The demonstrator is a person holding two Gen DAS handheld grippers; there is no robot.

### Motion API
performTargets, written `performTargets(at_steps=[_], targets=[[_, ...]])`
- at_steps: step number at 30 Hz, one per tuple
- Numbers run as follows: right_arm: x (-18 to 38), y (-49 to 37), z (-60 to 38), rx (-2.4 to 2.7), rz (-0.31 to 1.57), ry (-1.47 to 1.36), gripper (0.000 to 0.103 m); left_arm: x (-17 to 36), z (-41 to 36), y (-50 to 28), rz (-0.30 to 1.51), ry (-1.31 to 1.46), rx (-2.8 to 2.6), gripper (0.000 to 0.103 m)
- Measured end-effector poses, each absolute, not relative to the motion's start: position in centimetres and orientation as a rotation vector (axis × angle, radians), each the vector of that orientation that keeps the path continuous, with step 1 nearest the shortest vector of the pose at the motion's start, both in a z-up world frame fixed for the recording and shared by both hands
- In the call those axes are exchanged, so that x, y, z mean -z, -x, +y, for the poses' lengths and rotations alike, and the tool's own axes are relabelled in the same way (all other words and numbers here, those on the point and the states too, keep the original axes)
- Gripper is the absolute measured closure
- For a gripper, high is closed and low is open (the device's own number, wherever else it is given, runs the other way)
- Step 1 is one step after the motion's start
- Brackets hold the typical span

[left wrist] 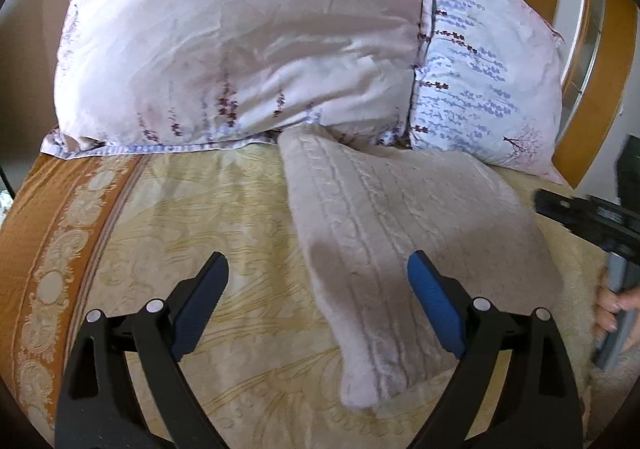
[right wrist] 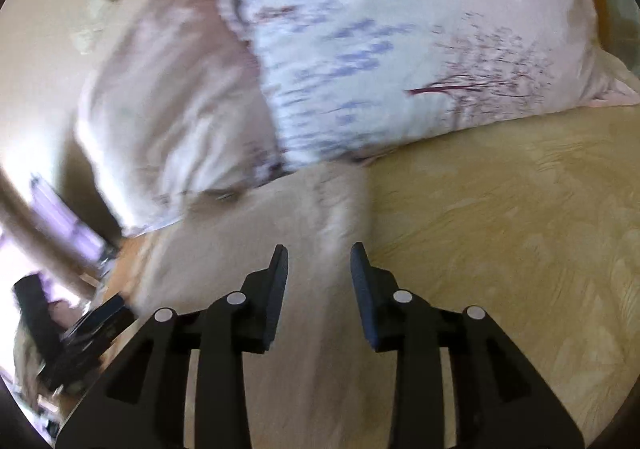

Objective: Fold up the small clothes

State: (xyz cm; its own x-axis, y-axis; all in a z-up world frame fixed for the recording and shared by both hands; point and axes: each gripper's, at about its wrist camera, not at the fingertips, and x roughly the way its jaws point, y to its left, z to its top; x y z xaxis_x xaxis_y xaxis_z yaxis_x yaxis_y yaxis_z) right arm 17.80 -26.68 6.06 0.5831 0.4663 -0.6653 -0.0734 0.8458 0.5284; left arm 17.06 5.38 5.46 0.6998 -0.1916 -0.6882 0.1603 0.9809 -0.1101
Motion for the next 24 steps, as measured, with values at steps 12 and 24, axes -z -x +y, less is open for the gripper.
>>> performTargets(at_steps=[12, 24], targets=[[-4.9, -16.9, -23.6, -0.318, 0.999, -0.405, 0.047, -2.6, 5.2, -17.3, 0.841, 0.083, 0.179, 0.005], [-8.7, -11.7, -24.0, -0.094, 0.796, -0.202, 0.003, -3.5, 6.9, -12.4, 0.803, 0.144, 0.194, 0.002]])
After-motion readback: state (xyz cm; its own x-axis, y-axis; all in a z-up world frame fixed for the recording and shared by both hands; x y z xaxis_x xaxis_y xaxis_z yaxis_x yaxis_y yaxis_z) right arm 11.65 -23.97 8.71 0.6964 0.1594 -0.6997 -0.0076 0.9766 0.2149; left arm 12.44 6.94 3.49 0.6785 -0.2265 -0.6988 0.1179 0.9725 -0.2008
